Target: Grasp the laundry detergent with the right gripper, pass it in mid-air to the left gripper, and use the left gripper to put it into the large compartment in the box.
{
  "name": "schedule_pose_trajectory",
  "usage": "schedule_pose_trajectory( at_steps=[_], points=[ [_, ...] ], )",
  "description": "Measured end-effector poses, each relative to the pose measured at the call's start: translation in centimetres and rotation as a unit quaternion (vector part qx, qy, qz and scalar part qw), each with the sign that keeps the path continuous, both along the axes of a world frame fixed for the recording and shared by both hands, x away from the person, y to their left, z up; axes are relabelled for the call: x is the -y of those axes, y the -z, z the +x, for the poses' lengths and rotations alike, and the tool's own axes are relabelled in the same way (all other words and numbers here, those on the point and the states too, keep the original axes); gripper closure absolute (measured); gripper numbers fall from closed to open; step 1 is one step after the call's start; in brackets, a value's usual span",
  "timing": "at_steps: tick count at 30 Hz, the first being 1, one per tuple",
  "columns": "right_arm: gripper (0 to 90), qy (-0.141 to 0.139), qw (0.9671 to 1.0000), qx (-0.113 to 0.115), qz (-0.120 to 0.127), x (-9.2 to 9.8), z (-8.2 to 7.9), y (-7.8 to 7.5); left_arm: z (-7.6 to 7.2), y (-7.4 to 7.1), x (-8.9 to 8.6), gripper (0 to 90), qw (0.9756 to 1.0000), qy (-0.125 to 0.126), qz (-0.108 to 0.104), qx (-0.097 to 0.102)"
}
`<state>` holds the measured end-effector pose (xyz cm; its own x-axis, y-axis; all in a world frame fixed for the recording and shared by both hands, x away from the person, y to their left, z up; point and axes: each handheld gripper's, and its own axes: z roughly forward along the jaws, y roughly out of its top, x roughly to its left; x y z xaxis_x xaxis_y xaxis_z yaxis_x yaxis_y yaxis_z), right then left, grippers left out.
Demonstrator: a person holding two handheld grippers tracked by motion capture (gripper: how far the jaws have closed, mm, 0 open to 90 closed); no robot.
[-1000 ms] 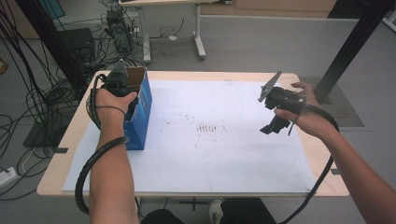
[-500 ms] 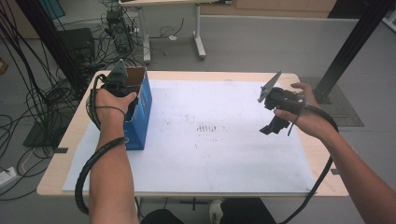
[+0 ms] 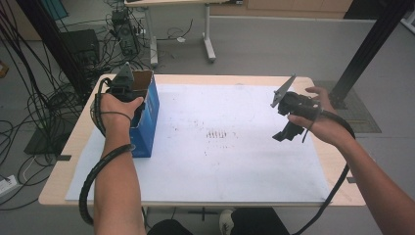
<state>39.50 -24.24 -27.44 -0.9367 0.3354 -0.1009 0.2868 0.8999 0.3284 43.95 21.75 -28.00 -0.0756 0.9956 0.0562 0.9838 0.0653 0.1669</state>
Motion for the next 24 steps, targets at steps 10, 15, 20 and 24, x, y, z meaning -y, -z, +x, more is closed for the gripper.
schedule_pose_trajectory(
  at_steps=[10, 15, 20, 24],
  points=[
    [5.5, 0.0, 1.0, 0.0, 0.001, 0.03, -0.06, -0.04, -0.04, 0.02, 0.05, 36.2, 1.0, 0.0, 0.001, 0.001],
    [5.5, 0.0, 1.0, 0.0, 0.0, 0.02, -0.06, -0.01, -0.1, 0.05, 0.03, 36.2, 1.0, -0.001, 0.002, 0.003],
    [5.4, 0.001, 1.0, 0.0, 0.0, 0.01, -0.09, -0.08, -0.14, 0.06, 0.02, 36.1, 1.0, -0.001, 0.001, 0.002],
    [5.5, -0.001, 1.0, 0.001, 0.0, 0.0, -0.09, -0.09, -0.13, 0.06, 0.04, 36.2, 1.0, -0.001, 0.002, 0.001]
  ],
)
